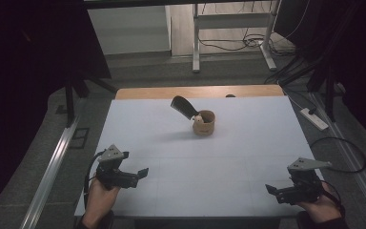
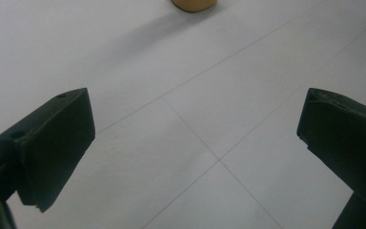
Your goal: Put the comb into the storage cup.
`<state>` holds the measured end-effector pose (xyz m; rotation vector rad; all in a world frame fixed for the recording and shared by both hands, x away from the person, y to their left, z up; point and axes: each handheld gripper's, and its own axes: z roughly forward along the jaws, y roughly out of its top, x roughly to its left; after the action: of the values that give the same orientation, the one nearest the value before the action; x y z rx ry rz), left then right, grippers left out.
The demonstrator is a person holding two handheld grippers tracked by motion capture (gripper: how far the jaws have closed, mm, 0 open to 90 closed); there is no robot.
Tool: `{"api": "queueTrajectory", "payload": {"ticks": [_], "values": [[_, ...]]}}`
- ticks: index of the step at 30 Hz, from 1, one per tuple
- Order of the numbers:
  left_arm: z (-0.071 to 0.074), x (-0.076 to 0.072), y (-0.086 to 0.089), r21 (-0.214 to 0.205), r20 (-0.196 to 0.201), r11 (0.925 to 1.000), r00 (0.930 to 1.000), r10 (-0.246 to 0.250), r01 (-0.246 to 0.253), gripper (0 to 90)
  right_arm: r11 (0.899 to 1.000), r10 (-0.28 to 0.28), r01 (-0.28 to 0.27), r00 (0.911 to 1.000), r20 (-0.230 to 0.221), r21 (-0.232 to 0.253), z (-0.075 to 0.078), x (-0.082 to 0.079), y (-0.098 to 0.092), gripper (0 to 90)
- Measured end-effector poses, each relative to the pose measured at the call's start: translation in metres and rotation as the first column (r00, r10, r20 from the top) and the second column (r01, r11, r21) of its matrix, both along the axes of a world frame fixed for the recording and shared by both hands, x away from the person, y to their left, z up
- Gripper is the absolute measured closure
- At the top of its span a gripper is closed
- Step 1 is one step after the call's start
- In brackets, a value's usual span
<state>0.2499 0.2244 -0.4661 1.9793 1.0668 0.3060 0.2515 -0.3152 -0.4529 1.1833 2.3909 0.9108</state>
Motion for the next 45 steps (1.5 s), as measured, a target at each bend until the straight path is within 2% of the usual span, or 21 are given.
{"api": "queueTrajectory", "payload": {"ticks": [16, 30, 41, 45], "values": [[-0.005, -0.016, 0.015, -0.001, -0.018, 0.9995, 0.9993, 0.032, -0.032, 0.0, 1.0, -0.003, 0.003, 1.0, 0.0, -0.001, 0.0, 0.0, 0.0, 0.0], [-0.008, -0.028, 0.019, 0.024, -0.024, 0.9981, 0.998, 0.058, -0.057, 0.0, 1.0, -0.011, 0.011, 0.9999, 0.001, -0.004, 0.0, 0.001, 0.0, 0.0], [-0.01, -0.036, 0.018, 0.076, -0.032, 0.9951, 0.9973, 0.067, -0.064, 0.0, 1.0, -0.021, 0.021, 0.9998, 0.001, -0.007, 0.0, 0.001, 0.0, 0.0], [-0.01, -0.036, 0.015, 0.114, -0.04, 0.9912, 0.9965, 0.073, -0.068, 0.0, 1.0, -0.021, 0.021, 0.9998, 0.002, -0.008, 0.0, 0.001, 0.0, 0.0]]}}
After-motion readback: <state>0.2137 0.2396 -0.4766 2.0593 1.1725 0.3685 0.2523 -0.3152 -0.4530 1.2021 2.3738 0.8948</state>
